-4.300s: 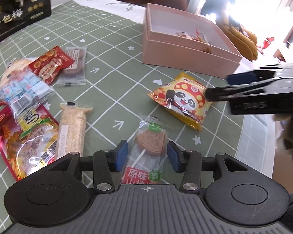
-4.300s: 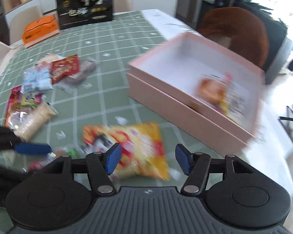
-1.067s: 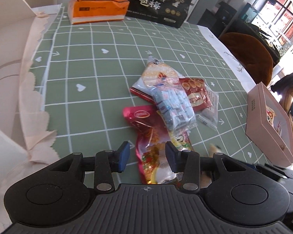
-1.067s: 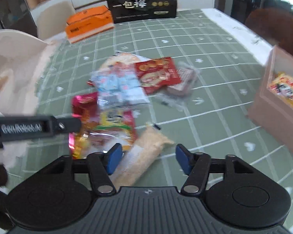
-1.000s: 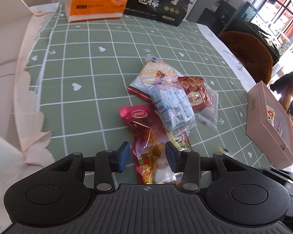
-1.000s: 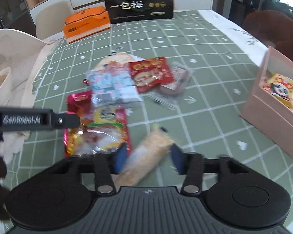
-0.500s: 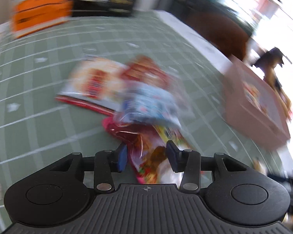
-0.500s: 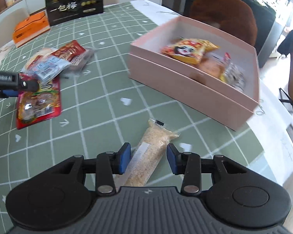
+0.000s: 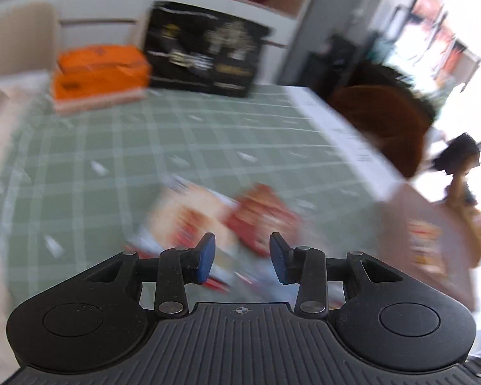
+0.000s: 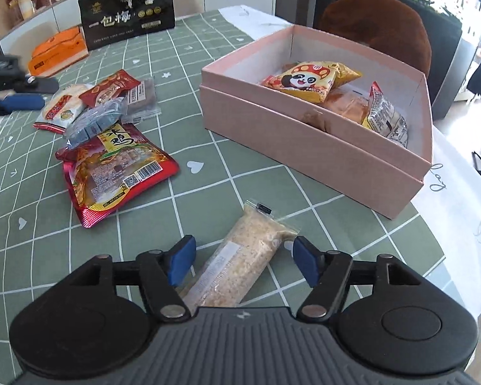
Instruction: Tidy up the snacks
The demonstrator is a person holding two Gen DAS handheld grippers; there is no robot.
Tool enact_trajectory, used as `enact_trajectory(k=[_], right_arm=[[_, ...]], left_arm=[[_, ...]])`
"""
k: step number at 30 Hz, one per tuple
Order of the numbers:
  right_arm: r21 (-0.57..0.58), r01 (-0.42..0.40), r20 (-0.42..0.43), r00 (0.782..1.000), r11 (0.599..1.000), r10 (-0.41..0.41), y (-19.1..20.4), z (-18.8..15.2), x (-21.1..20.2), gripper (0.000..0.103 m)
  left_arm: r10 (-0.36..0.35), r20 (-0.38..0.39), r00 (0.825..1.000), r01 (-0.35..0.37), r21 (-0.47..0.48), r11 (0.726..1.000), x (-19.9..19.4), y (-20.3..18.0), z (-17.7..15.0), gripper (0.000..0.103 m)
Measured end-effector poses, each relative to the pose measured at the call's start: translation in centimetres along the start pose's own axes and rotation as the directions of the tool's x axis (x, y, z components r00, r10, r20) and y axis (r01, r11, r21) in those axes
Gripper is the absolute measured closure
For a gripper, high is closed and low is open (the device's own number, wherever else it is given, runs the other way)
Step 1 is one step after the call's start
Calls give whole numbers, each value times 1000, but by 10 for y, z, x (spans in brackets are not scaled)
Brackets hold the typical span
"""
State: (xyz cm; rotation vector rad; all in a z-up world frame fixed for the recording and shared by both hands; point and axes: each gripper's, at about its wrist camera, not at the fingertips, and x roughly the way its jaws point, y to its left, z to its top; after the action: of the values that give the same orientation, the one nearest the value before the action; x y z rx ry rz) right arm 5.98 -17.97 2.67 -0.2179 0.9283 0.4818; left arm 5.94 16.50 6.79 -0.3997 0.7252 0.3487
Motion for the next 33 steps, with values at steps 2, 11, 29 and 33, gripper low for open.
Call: enact_trajectory(k=[2,11,29,33], right_arm=[[-9,-2,12,1000,1000,3,0,-3,-1,31],[-48,-44,28,999,998,45,-6,-15,-3,13],[-141,-195,50,978,971,203,96,101,2,25],[-178,-272,-31,962,946,271,156,135,41,25]], left_arm=[[91,-5,996,-91,18,996,18,7,13,61],[142,-80,987,-124,198,972,48,-2,10,47],[-14,-157,988,27,82,996,-39,42,-44,64],[-42,-177,983,23,-107,994,-64,63,-57,64]])
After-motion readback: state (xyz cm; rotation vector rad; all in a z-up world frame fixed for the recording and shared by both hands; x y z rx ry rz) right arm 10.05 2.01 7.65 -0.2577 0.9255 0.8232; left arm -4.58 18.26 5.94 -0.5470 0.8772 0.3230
